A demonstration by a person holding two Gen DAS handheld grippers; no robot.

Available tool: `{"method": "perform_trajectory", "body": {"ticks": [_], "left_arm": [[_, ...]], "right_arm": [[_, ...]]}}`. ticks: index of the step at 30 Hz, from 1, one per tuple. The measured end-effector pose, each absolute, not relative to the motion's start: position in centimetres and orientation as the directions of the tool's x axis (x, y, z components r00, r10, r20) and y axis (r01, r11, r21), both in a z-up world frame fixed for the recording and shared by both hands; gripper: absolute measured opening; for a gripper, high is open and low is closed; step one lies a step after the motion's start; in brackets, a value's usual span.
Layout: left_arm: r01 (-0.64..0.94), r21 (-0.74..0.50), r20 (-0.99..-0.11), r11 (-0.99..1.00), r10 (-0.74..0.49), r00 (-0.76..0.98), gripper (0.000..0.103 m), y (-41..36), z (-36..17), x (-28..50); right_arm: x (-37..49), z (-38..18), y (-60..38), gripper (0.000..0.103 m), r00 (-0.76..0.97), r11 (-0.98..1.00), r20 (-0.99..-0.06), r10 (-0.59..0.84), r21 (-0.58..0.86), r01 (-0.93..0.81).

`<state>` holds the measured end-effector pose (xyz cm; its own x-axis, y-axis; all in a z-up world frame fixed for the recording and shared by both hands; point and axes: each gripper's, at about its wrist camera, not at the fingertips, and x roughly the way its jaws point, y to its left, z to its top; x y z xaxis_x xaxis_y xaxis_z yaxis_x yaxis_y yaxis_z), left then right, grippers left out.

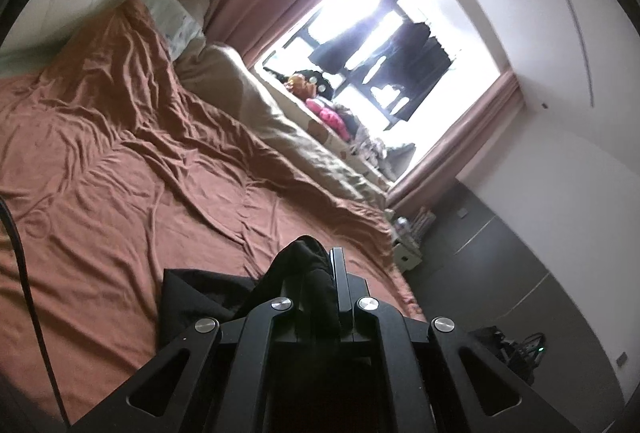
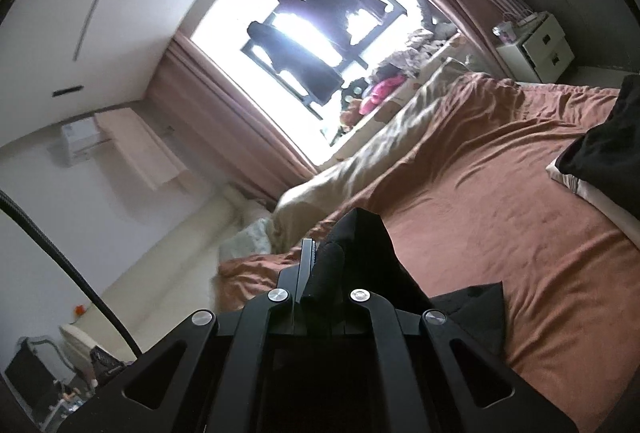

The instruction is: Fold large clothes

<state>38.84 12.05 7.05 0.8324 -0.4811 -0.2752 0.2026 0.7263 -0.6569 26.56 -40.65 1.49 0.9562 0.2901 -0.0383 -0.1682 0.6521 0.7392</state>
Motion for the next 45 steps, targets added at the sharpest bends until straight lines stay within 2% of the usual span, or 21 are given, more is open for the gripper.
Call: {"method": "perform_trajectory", "body": {"ticks": [13,16,18,19,20,21,23,25,26,27,28,31,37,39,45], "left_arm": [[0.081,-0.657,-0.436,0.75,-0.465,0.77,0.005,11.2,-1.6,51.6],[0.041,-0.638,-0.497,0.769,-0.452,0.74,0.005,10.9,-4.0,54.0],[0.019,-0.631,-0.529,0.776,-0.448,0.721,0.008,10.8,-5.6,55.5],[0.015,-0.637,-0.533,0.771,-0.455,0.714,0.016,10.8,-6.2,56.0],[0.0,-0.644,-0.543,0.765,-0.457,0.704,0.029,10.8,-7.2,56.9],[-0.008,-0.644,-0.549,0.765,-0.455,0.702,0.038,10.7,-7.9,57.5],[-0.015,-0.644,-0.55,0.765,-0.449,0.704,0.08,10.6,-8.8,58.4],[-0.01,-0.643,-0.545,0.766,-0.448,0.709,0.095,10.4,-9.2,58.9],[-0.007,-0.637,-0.546,0.77,-0.445,0.71,0.097,10.2,-9.3,59.1],[-0.007,-0.632,-0.55,0.775,-0.442,0.708,0.097,10.1,-9.4,59.2],[-0.006,-0.622,-0.557,0.783,-0.437,0.707,0.097,10.0,-9.5,59.2],[-0.012,-0.567,-0.594,0.824,-0.399,0.698,0.097,9.7,-9.4,59.0],[0.013,-0.388,-0.711,0.922,-0.308,0.632,0.096,8.8,-10.0,58.4],[0.032,-0.332,-0.752,0.943,-0.285,0.594,0.091,8.5,-10.7,58.5],[0.088,-0.235,-0.828,0.968,-0.247,0.504,0.088,8.5,-13.0,60.8]], "right_arm": [[36.7,0.2,-38.8,0.0,0.936,0.691,-0.254,0.243,0.722,0.016],[38.6,-0.6,-38.2,0.0,0.919,0.693,-0.315,0.238,0.718,0.066],[39.8,-0.9,-37.9,0.0,0.906,0.687,-0.344,0.248,0.722,0.086],[40.4,-1.1,-37.8,0.0,0.898,0.683,-0.358,0.257,0.725,0.093],[41.0,-1.2,-37.7,0.0,0.894,0.68,-0.364,0.261,0.727,0.097],[41.5,-1.5,-37.6,0.001,0.885,0.678,-0.385,0.261,0.726,0.116],[42.4,-1.8,-37.4,0.003,0.873,0.68,-0.418,0.251,0.718,0.148],[42.8,-1.7,-37.5,0.016,0.868,0.681,-0.435,0.239,0.713,0.17],[43.1,-1.5,-37.6,0.041,0.866,0.683,-0.445,0.229,0.707,0.183],[43.2,-1.2,-37.6,0.08,0.866,0.685,-0.447,0.223,0.705,0.187],[43.1,-0.9,-37.6,0.09,0.871,0.685,-0.442,0.216,0.704,0.188],[42.6,0.3,-37.6,0.09,0.872,0.698,-0.445,0.204,0.691,0.189],[41.5,2.3,-37.2,0.09,0.815,0.801,-0.557,0.159,0.555,0.223],[41.9,2.9,-37.0,0.09,0.785,0.833,-0.601,0.148,0.504,0.229],[45.3,4.2,-36.8,0.09,0.687,0.91,-0.714,0.135,0.363,0.199]]}}
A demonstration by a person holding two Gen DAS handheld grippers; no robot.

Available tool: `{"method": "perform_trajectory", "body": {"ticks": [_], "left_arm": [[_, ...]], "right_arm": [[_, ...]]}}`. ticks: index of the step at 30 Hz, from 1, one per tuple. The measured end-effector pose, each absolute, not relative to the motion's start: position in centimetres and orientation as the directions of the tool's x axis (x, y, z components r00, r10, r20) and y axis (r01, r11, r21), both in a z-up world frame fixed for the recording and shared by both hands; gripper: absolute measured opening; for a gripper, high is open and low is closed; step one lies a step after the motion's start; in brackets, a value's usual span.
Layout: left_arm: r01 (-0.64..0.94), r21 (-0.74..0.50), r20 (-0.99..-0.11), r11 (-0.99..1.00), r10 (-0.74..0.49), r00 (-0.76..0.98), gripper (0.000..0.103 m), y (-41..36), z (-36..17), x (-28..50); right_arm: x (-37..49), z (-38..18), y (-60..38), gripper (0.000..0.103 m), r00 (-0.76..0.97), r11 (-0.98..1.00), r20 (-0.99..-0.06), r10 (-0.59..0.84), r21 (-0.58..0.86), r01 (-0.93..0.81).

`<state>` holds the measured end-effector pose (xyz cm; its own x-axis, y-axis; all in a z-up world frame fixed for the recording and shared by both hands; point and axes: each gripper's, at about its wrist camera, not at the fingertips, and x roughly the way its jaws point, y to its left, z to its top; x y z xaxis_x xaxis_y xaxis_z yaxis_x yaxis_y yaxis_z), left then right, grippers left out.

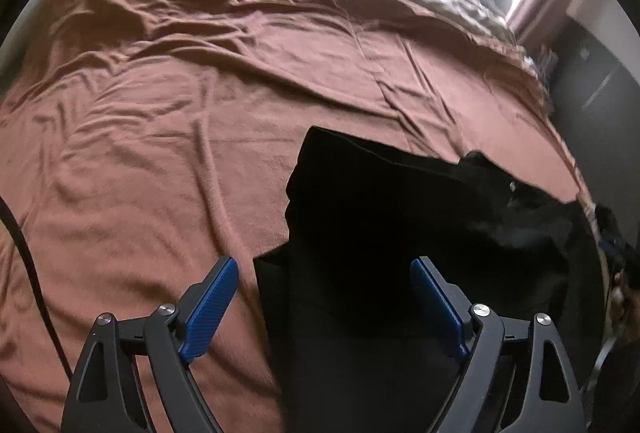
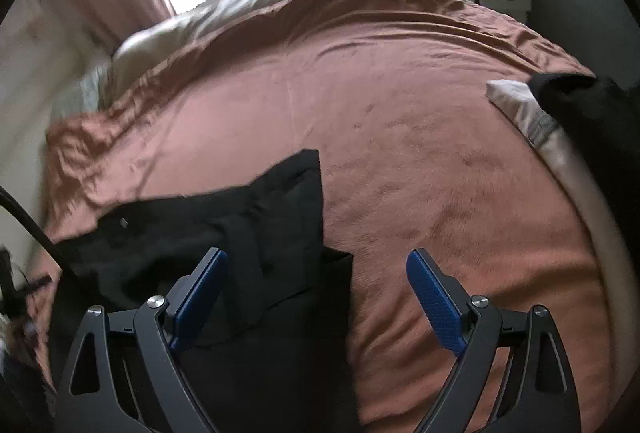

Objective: Fold large clothes
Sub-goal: 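Lower the folded shirt onto the bed and open both grippers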

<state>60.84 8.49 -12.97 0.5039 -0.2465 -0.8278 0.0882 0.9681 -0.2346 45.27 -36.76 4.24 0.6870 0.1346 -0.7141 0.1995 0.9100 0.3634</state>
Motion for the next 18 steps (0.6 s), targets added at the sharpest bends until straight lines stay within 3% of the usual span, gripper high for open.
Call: {"method": "perform_trajectory", "body": {"ticks": [3,7,9,10,12,13,15,16,18], "left_arm": [[0.123,-0.177,-0.844,0.976,-0.215,0.491,0.088,8.0,-13.6,62.6],[0.189,-0.212,-0.841,0.959,-0.277,0.464,0.083,7.3,-14.8,65.2],[0.211,-0.248,-0.839,0.946,-0.319,0.441,0.079,7.2,-15.6,66.6],[0.218,-0.276,-0.834,0.936,-0.346,0.43,0.073,7.3,-15.9,67.1],[0.218,-0.322,-0.824,0.921,-0.386,0.416,0.062,7.3,-16.3,67.8],[0.212,-0.346,-0.816,0.914,-0.405,0.414,0.054,7.5,-16.5,68.1],[0.208,-0.358,-0.809,0.91,-0.413,0.418,0.022,7.7,-16.5,68.1],[0.206,-0.354,-0.808,0.912,-0.409,0.423,0.005,7.8,-16.3,68.0],[0.2,-0.315,-0.795,0.928,-0.372,0.478,0.004,8.0,-15.3,67.3]], "right_arm": [[48.6,3.8,-36.8,0.09,0.653,0.917,-0.739,0.166,0.36,0.174],[51.5,2.9,-37.2,0.089,0.633,0.903,-0.742,0.221,0.401,0.154],[52.9,2.3,-37.7,0.07,0.633,0.884,-0.728,0.265,0.445,0.141],[53.5,2.2,-37.8,0.065,0.63,0.874,-0.719,0.294,0.469,0.128],[54.4,1.8,-38.3,0.042,0.637,0.856,-0.696,0.331,0.506,0.109],[54.8,1.7,-38.5,0.034,0.641,0.846,-0.684,0.348,0.524,0.099],[54.9,1.6,-39.0,0.006,0.658,0.839,-0.667,0.35,0.536,0.097],[54.7,1.9,-39.2,0.003,0.681,0.84,-0.652,0.334,0.533,0.098],[53.5,2.5,-39.5,0.001,0.723,0.839,-0.613,0.319,0.538,0.086]]}}
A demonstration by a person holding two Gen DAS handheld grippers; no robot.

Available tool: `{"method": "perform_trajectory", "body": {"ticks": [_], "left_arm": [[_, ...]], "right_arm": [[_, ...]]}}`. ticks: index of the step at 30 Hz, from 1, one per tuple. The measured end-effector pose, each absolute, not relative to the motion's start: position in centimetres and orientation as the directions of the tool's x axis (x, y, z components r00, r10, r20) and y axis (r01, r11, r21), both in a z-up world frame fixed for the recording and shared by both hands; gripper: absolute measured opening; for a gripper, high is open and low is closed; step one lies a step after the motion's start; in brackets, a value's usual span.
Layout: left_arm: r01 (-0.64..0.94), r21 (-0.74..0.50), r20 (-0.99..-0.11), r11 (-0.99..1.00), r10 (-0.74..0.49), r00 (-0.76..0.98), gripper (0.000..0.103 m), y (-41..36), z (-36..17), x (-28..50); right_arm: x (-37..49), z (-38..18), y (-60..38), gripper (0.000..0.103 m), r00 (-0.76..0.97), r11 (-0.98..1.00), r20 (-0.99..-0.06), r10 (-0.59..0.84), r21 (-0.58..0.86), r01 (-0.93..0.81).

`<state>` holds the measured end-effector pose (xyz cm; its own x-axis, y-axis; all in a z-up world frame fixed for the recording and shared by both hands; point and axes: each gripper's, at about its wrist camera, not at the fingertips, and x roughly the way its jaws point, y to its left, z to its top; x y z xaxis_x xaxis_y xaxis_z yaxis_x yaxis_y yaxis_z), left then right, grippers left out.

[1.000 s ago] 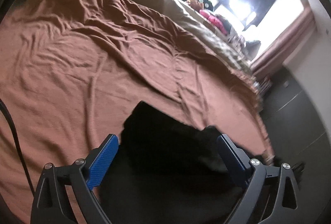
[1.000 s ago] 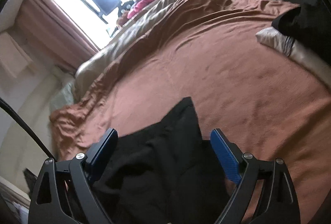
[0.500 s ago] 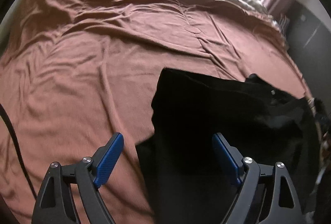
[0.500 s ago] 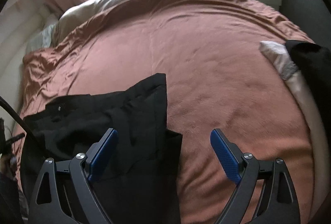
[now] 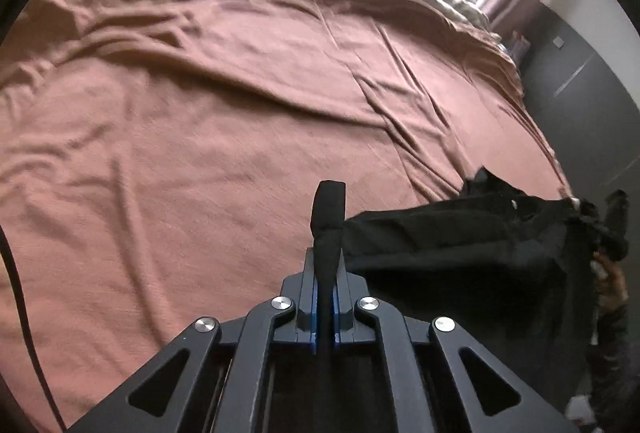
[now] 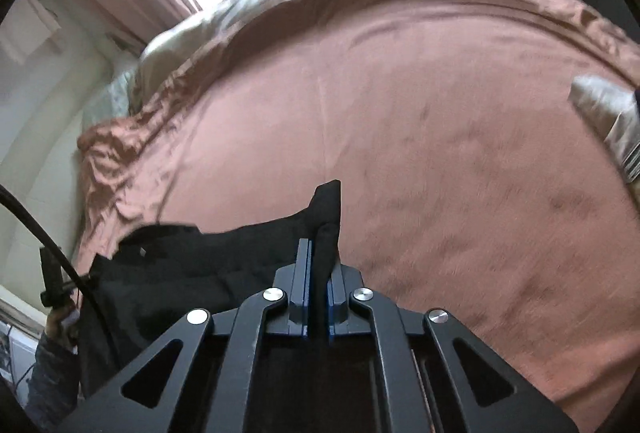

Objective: Fold large clothes
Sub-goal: 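Lower the folded shirt onto the bed and open both grippers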

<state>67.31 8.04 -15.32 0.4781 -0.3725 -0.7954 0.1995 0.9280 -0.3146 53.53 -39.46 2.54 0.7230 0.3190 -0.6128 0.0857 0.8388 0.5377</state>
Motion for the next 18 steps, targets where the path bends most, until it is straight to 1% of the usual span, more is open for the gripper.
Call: {"method": "perform_trajectory", "body": {"ticks": [2,4,8,10,11,12,13,14,15,16,17,18], "left_arm": [[0.197,-0.316,-0.771,0.928,-0.372,0.517,0.004,8.5,-14.3,66.7],[0.185,-0.331,-0.753,0.925,-0.377,0.539,0.004,8.8,-13.7,66.4],[0.178,-0.252,-0.805,0.951,-0.308,0.508,0.005,7.5,-14.9,67.6],[0.153,-0.247,-0.837,0.957,-0.29,0.465,0.006,7.2,-15.7,68.2],[0.128,-0.26,-0.842,0.957,-0.29,0.455,0.011,7.5,-15.7,68.1],[0.107,-0.279,-0.841,0.954,-0.297,0.452,0.013,7.9,-15.5,68.0],[0.099,-0.302,-0.833,0.948,-0.312,0.457,0.02,8.4,-15.0,67.6],[0.097,-0.316,-0.823,0.944,-0.324,0.466,0.04,8.8,-14.5,67.2],[0.09,-0.327,-0.811,0.941,-0.328,0.485,0.054,9.2,-13.7,66.5],[0.082,-0.328,-0.803,0.941,-0.323,0.501,0.076,9.5,-13.1,65.9],[0.072,-0.332,-0.788,0.94,-0.319,0.527,0.083,10.0,-12.1,65.0],[0.072,-0.344,-0.772,0.936,-0.326,0.546,0.083,10.4,-11.3,64.0]], "right_arm": [[52.4,3.4,-39.5,0.001,0.76,0.839,-0.578,0.298,0.538,0.08],[51.5,3.2,-39.3,0.001,0.77,0.851,-0.581,0.263,0.516,0.099],[52.7,0.9,-37.6,0.001,0.713,0.875,-0.671,0.205,0.451,0.173],[53.1,0.1,-37.4,0.003,0.685,0.866,-0.697,0.21,0.458,0.2],[53.2,0.0,-37.4,0.003,0.68,0.853,-0.698,0.224,0.478,0.211],[53.0,0.1,-37.6,0.006,0.679,0.841,-0.697,0.231,0.495,0.221],[52.5,0.3,-37.8,0.009,0.683,0.835,-0.693,0.231,0.502,0.227],[52.1,0.8,-38.0,0.022,0.689,0.839,-0.691,0.219,0.494,0.229],[51.4,1.2,-38.0,0.055,0.696,0.843,-0.686,0.211,0.488,0.226],[50.7,1.4,-38.1,0.075,0.702,0.84,-0.68,0.212,0.493,0.224],[50.0,1.8,-38.5,0.087,0.715,0.834,-0.665,0.214,0.506,0.221],[48.7,2.2,-38.7,0.087,0.732,0.825,-0.647,0.215,0.521,0.218]]}}
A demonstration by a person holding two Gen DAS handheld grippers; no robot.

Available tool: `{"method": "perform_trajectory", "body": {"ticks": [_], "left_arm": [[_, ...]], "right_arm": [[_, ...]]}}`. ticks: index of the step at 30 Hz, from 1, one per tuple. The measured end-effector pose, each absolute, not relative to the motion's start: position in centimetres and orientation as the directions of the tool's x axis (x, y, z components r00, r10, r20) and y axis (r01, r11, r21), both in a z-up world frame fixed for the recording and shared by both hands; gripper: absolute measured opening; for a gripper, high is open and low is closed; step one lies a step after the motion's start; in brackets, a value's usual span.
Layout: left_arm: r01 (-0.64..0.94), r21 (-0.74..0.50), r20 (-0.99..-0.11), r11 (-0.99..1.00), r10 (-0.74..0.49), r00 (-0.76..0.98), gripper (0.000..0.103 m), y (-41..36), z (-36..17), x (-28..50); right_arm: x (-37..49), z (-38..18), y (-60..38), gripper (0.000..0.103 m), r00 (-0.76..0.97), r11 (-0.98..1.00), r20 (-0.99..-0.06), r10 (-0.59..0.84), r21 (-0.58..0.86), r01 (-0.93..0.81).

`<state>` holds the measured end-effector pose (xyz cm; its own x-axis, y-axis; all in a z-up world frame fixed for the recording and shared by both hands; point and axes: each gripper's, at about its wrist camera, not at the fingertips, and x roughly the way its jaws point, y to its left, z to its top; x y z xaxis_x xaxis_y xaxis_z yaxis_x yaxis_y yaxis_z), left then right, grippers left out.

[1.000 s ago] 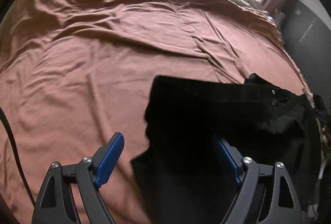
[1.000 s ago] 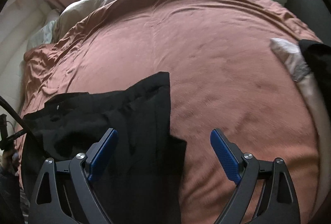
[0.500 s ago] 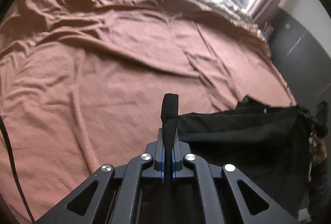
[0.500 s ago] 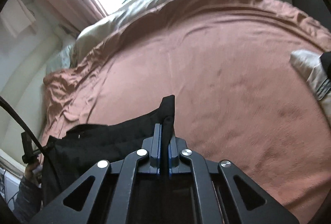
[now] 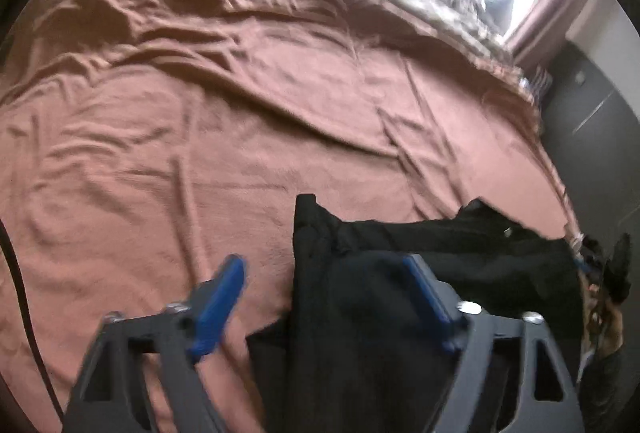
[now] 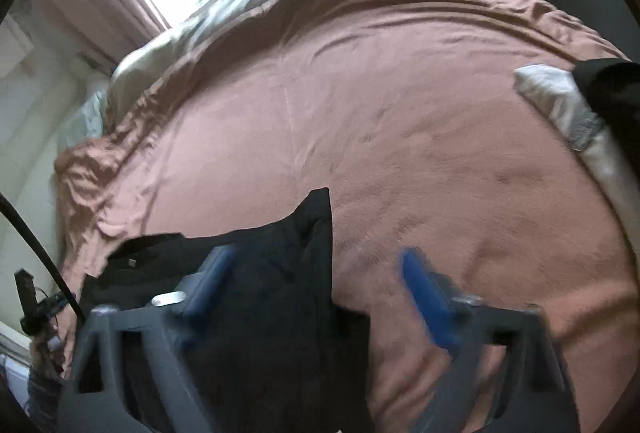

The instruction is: Fold large clothes

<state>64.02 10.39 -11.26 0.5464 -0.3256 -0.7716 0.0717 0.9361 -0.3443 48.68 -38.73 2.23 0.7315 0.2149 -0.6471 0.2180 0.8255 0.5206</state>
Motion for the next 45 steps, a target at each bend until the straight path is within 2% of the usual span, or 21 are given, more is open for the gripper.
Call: {"method": "perform_trajectory", "body": {"ticks": [12,24,34,35,36,38,41,45], "left_arm": [[0.077,-0.381,-0.744,0.921,-0.355,0.566,0.083,11.0,-8.6,53.3],[0.029,-0.46,-0.708,0.888,-0.386,0.592,0.083,12.8,-9.7,43.3],[-0.026,-0.511,-0.697,0.859,-0.397,0.597,0.083,14.4,-12.0,37.8],[-0.034,-0.529,-0.693,0.848,-0.409,0.594,0.083,14.7,-12.4,37.5],[-0.046,-0.554,-0.688,0.831,-0.427,0.587,0.083,15.0,-13.0,37.2],[-0.059,-0.586,-0.68,0.808,-0.451,0.579,0.083,15.3,-14.0,36.8],[-0.068,-0.607,-0.676,0.792,-0.469,0.569,0.083,15.1,-15.1,36.6],[-0.075,-0.639,-0.665,0.765,-0.501,0.554,0.083,14.6,-16.5,36.8]], "right_arm": [[38.3,7.9,-36.2,0.087,0.767,0.868,-0.631,0.117,0.44,0.23],[30.5,11.1,-30.4,0.087,0.775,0.901,-0.611,0.161,0.412,0.137],[27.9,10.4,-25.8,0.086,0.75,0.899,-0.615,0.245,0.434,0.062],[28.0,10.3,-25.0,0.082,0.743,0.903,-0.62,0.252,0.427,0.05],[28.1,10.2,-24.5,0.074,0.738,0.907,-0.625,0.254,0.42,0.043],[28.6,9.8,-23.2,0.067,0.716,0.915,-0.645,0.266,0.403,0.024],[29.3,9.5,-21.4,0.063,0.689,0.924,-0.668,0.282,0.383,-0.007],[30.3,9.2,-19.0,0.063,0.657,0.937,-0.698,0.286,0.347,-0.039]]}}
